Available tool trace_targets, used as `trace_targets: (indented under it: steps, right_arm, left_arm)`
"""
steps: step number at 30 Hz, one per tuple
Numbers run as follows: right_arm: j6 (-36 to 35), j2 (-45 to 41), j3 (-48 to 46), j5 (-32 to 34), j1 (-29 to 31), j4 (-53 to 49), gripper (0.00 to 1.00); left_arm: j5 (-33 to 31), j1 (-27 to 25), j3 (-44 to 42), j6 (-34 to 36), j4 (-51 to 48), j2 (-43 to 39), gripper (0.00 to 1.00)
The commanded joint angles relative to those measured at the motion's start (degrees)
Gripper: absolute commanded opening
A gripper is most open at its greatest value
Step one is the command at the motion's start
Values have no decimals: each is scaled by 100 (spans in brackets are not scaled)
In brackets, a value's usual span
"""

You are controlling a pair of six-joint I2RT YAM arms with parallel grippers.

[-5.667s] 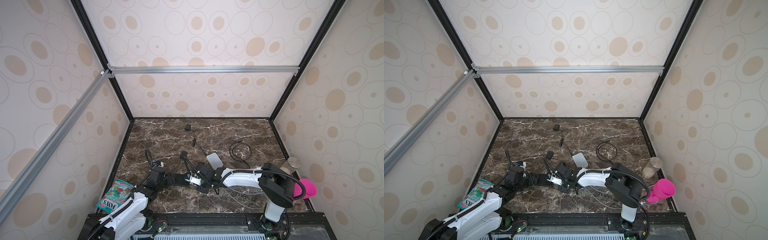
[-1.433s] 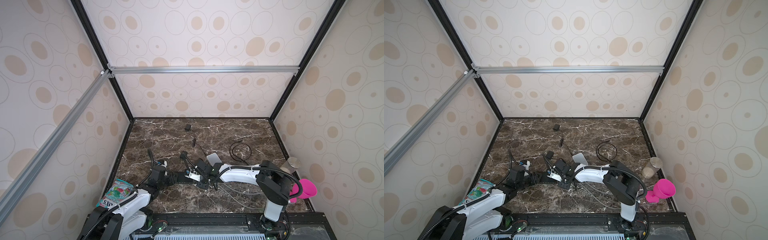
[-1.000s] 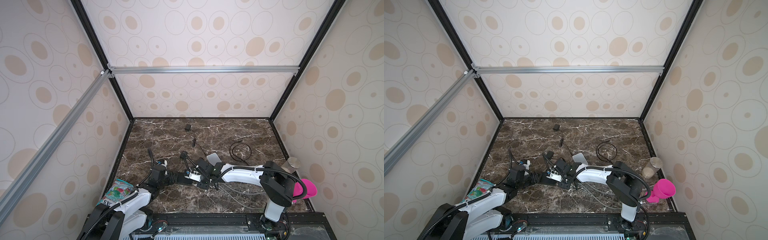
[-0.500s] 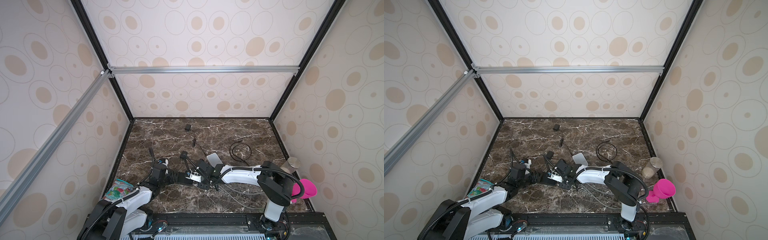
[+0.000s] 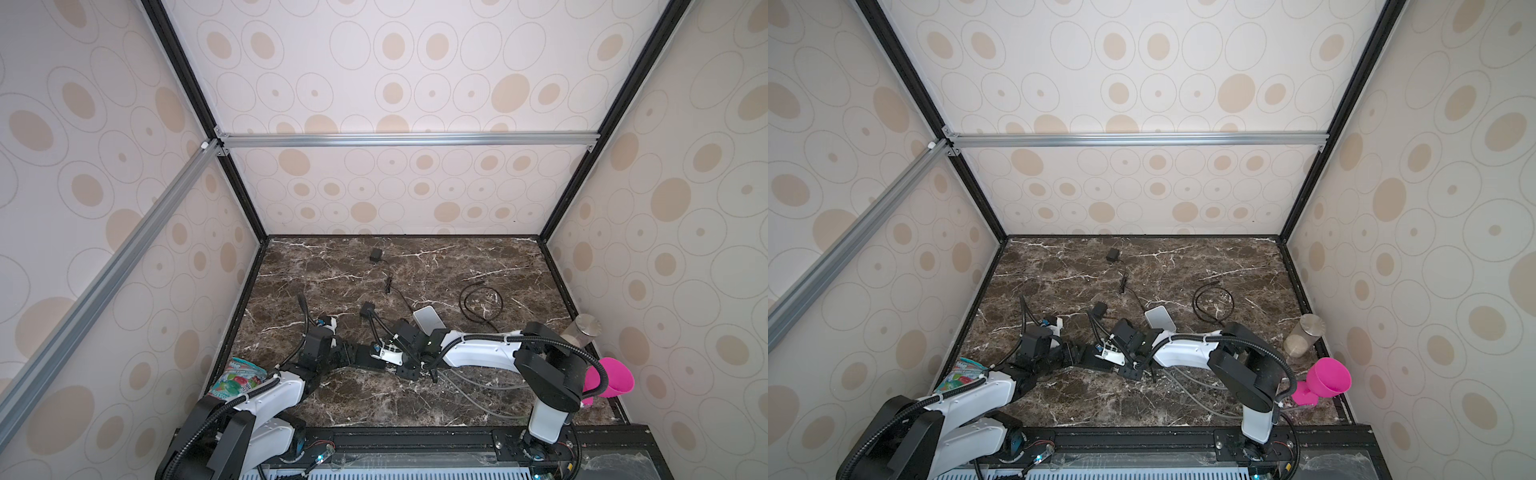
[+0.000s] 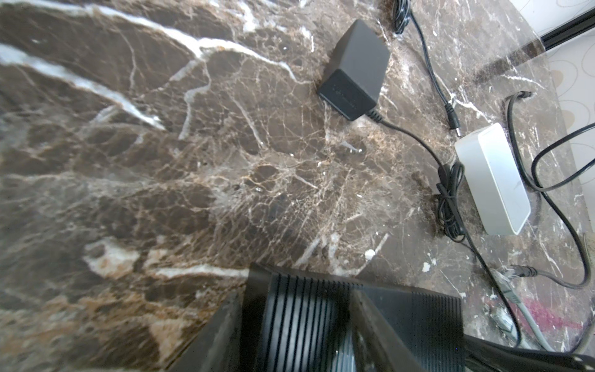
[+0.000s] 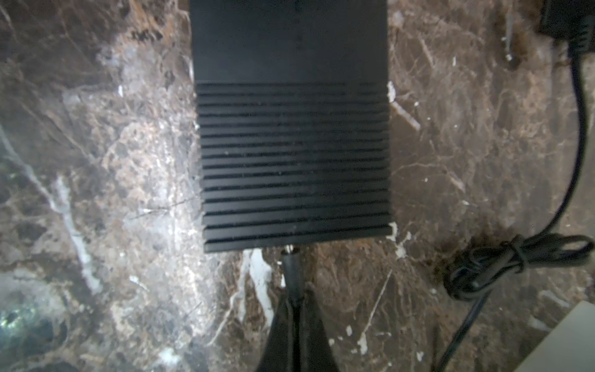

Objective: Insert the plug into the switch port

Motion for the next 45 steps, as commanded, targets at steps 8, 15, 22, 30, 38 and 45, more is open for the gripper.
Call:
trace_targets:
  steps: [8, 15, 22, 30, 38, 45]
  right_arm:
    - [491, -101, 80, -647, 17, 747, 0]
    - [402, 169, 345, -385, 20, 655, 0]
    - [426, 264, 758, -313, 18, 551, 0]
    - [546, 331, 1099, -449, 14, 612, 0]
    - [773, 139, 1100, -779, 17, 943, 0]
    - [840, 453, 1217, -786, 4, 1002, 0]
  left_arm:
    - [491, -138, 43, -32, -120, 184, 53]
    - [536, -186, 43, -45, -58, 246, 53]
    - [605, -301, -35, -108, 110, 317, 53]
    - [583, -504, -213, -252, 223, 239, 52]
    - [571, -537, -221, -239, 250, 219, 52]
    - [608, -588, -255, -286, 292, 271, 52]
